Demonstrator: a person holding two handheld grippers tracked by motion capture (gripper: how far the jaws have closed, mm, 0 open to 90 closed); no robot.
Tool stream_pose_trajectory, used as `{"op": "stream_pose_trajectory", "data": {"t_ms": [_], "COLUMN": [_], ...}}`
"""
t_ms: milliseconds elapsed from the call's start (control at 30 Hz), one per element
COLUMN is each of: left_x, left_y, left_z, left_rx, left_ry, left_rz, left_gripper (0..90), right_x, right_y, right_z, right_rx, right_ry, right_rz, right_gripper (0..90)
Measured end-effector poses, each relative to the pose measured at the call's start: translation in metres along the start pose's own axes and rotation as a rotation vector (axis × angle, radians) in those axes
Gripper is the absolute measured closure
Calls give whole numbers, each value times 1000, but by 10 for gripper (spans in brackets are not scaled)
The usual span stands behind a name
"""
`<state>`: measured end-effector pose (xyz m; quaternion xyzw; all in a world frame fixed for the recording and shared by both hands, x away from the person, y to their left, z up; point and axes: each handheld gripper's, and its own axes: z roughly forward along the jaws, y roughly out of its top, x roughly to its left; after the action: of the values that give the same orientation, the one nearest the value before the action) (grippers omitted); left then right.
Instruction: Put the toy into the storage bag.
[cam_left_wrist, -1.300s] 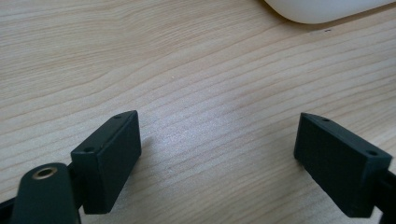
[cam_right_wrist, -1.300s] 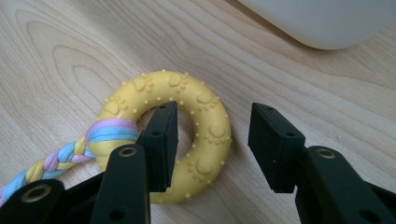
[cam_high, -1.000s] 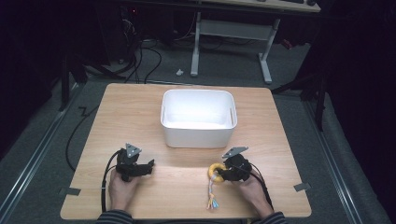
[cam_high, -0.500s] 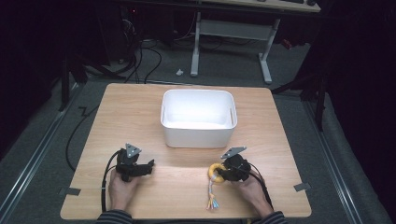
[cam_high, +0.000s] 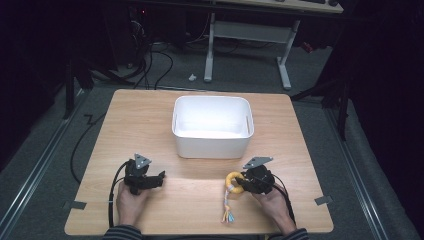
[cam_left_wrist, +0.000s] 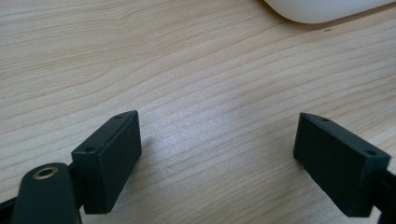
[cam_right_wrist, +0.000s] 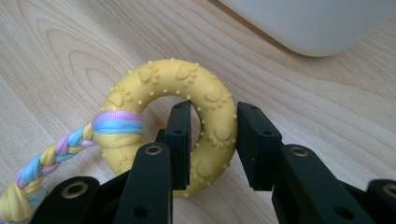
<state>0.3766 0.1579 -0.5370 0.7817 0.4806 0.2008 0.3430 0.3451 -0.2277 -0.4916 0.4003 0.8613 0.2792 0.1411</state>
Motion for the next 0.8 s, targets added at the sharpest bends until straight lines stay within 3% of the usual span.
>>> {"op": "stream_pose_trajectory", "data": {"t_ms": [800], "left_x": [0], "left_y": [0], "left_z": [0], "left_rx": [-1], "left_ry": [-1], "left_rz": [-1], "left_gripper": [158], "right_x": [-13], "right_y": [0], "right_z": [-42], "right_rx": [-78], "right_ry": [0], "right_rz": [18], "right_gripper": [678]}}
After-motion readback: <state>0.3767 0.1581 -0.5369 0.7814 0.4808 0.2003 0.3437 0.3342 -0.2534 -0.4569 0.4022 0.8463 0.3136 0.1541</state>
